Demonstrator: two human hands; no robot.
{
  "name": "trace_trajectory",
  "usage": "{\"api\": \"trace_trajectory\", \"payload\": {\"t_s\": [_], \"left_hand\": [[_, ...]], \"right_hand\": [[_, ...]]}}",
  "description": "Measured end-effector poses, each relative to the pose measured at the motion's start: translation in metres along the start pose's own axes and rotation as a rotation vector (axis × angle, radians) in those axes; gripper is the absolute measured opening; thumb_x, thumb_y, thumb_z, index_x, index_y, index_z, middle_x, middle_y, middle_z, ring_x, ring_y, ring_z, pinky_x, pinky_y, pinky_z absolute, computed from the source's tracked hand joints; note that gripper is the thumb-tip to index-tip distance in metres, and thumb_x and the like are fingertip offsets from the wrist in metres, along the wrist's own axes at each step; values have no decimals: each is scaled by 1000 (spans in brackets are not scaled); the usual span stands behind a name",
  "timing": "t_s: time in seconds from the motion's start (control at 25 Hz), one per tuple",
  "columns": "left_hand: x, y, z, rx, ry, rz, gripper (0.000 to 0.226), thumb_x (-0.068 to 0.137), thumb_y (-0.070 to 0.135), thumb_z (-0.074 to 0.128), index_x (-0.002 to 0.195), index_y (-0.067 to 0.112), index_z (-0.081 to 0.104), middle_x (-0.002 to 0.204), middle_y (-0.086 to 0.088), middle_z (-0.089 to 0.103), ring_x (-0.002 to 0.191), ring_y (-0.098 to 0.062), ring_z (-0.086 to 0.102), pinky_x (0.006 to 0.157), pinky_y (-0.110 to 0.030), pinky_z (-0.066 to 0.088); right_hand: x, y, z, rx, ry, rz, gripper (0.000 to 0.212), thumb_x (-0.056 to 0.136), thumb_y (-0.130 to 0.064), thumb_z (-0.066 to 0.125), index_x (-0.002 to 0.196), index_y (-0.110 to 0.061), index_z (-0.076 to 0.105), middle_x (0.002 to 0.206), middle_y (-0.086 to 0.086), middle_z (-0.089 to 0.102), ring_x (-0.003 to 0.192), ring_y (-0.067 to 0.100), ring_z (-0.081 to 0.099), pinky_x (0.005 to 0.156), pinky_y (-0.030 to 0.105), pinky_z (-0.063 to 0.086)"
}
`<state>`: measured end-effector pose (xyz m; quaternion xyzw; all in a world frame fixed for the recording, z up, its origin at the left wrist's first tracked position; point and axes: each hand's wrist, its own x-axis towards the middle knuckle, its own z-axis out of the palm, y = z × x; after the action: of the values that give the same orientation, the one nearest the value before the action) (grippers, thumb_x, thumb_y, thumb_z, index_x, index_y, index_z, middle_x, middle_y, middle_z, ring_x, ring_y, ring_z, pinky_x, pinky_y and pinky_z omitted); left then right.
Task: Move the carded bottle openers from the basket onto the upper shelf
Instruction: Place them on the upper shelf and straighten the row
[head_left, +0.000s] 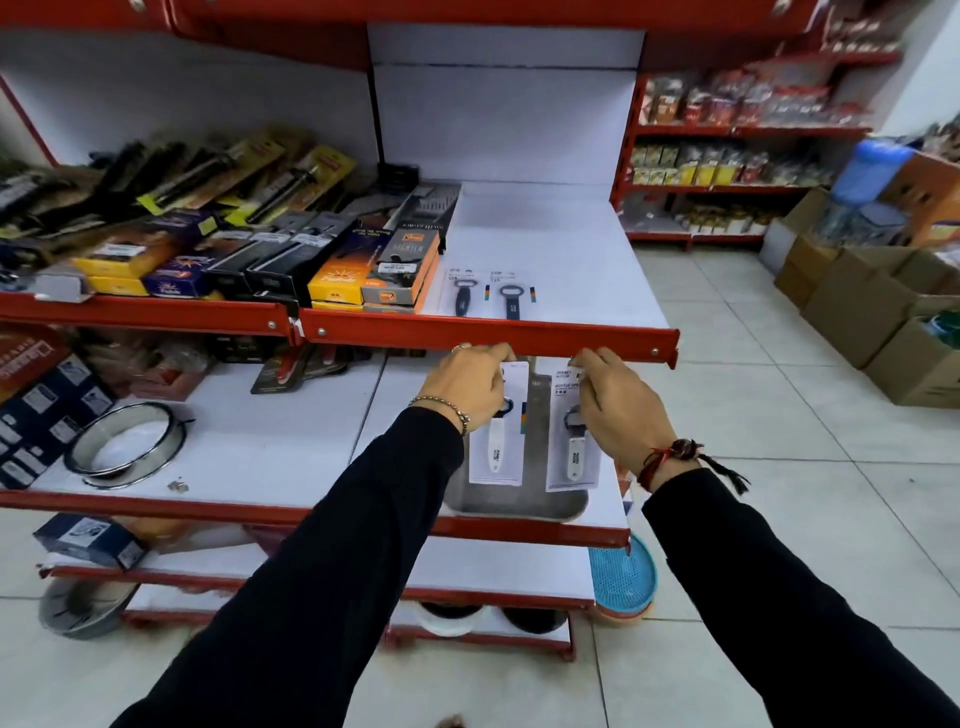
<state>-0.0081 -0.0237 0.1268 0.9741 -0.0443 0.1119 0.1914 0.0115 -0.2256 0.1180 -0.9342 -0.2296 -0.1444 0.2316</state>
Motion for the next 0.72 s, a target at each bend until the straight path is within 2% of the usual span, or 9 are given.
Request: {"api": "trace_trajectory", "payload": {"t_s": [0.12, 0.2, 0.28, 0.4, 0.48, 0.6, 0.64, 0.72], "left_hand": [[16, 18, -34, -10, 27, 49, 36, 93, 10, 41, 124, 16, 59, 111, -10, 71, 104, -30, 65, 80, -33, 51], [32, 29, -56, -34, 31, 62, 38, 92, 9, 41, 125, 15, 58, 109, -13, 70, 95, -31, 67, 70, -28, 42], [51, 39, -76, -38, 49, 64, 38, 91, 9, 41, 125, 15, 58, 102, -11, 69, 82, -27, 60, 65, -26, 37], [88, 49, -100, -78, 38, 58, 39, 90, 9, 41, 123, 17, 59, 97, -11, 67, 76, -28, 57, 67, -27, 42], [123, 54, -111, -116, 15, 55, 40, 89, 6, 41, 122, 15, 61, 106, -15, 69, 84, -31, 60, 74, -27, 45], [178, 61, -120, -112, -29, 22, 44, 90, 5, 41, 128, 14, 59, 127, -14, 64, 111, -33, 60, 84, -24, 41], [194, 63, -121, -102, -54, 5, 45, 91, 5, 42, 132, 15, 58, 133, -13, 61, 119, -32, 57, 87, -23, 40], [219, 64, -115, -86, -125, -19, 48, 93, 6, 41, 138, 14, 53, 144, -11, 54, 130, -29, 51, 97, -25, 40]], "right_hand": [[16, -6, -41, 2, 73, -24, 25, 94, -15, 35, 111, -18, 53, 105, 2, 57, 87, 27, 59, 65, 35, 45], [32, -8, -65, -9, 113, -40, 27, 93, -14, 35, 112, -17, 54, 102, 4, 58, 87, 30, 58, 66, 38, 47], [52, -8, -87, -13, 144, -52, 29, 92, -13, 34, 113, -15, 54, 101, 7, 58, 88, 32, 57, 71, 44, 50], [92, 1, -108, -22, 176, -43, 28, 92, -11, 34, 111, -10, 54, 101, 10, 57, 92, 37, 57, 77, 47, 50], [124, 13, -116, -28, 181, -20, 25, 92, -8, 34, 106, -6, 55, 101, 15, 57, 94, 37, 57, 76, 44, 47], [172, 33, -117, -16, 132, 34, 20, 90, -7, 35, 97, -9, 53, 96, 11, 54, 87, 32, 54, 72, 36, 38], [187, 40, -115, 9, 102, 66, 20, 90, -7, 35, 98, -11, 53, 96, 9, 54, 83, 29, 52, 71, 34, 37], [212, 52, -106, 57, 29, 113, 30, 89, -4, 36, 108, -6, 58, 100, 17, 62, 84, 32, 58, 72, 30, 40]]}}
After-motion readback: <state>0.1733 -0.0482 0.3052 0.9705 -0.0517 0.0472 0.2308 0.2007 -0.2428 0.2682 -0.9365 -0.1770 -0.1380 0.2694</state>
